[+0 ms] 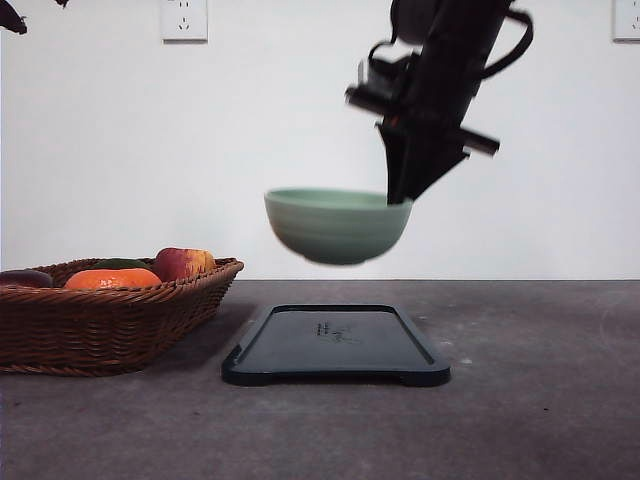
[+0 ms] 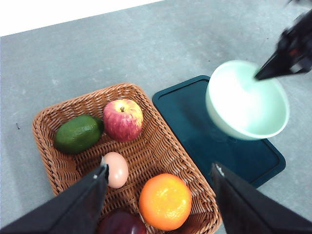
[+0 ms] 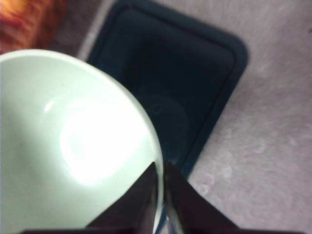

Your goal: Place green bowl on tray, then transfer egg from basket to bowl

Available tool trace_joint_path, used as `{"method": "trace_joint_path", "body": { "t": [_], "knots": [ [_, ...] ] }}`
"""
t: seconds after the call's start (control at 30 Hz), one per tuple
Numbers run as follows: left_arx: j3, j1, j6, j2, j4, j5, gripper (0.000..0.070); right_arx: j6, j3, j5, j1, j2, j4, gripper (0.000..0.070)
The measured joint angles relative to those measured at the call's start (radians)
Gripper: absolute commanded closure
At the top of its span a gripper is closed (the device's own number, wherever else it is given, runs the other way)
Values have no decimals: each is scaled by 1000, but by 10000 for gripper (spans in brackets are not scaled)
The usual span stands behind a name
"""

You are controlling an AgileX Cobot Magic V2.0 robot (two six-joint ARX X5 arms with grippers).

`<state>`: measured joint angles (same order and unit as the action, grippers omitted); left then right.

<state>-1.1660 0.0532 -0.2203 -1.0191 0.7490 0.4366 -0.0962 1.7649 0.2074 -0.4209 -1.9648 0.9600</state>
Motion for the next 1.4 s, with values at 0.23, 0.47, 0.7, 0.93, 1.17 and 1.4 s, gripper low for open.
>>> {"method": "trace_joint_path", "body": {
  "t": [0.23, 0.47, 0.7, 0.93, 1.17, 1.4],
  "knots": [
    [0, 0, 0, 0, 0, 0, 269, -10, 0, -2, -5, -89, -17, 700],
    [0, 0, 0, 0, 0, 0, 269, -13, 0, -18, -20, -114, -42, 698],
    [0, 0, 0, 0, 1, 0, 268, -13, 0, -28, -30, -114, -51, 463],
    [0, 0, 0, 0, 4, 0, 268, -13, 8, -26, -31, -95, -27, 462],
    [0, 0, 0, 0, 5, 0, 268, -14, -9, -28, -54, 74, -95, 463],
    [0, 0, 0, 0, 7, 0, 268, -14, -280, -28, -92, 255, -332, 463]
  ]
}}
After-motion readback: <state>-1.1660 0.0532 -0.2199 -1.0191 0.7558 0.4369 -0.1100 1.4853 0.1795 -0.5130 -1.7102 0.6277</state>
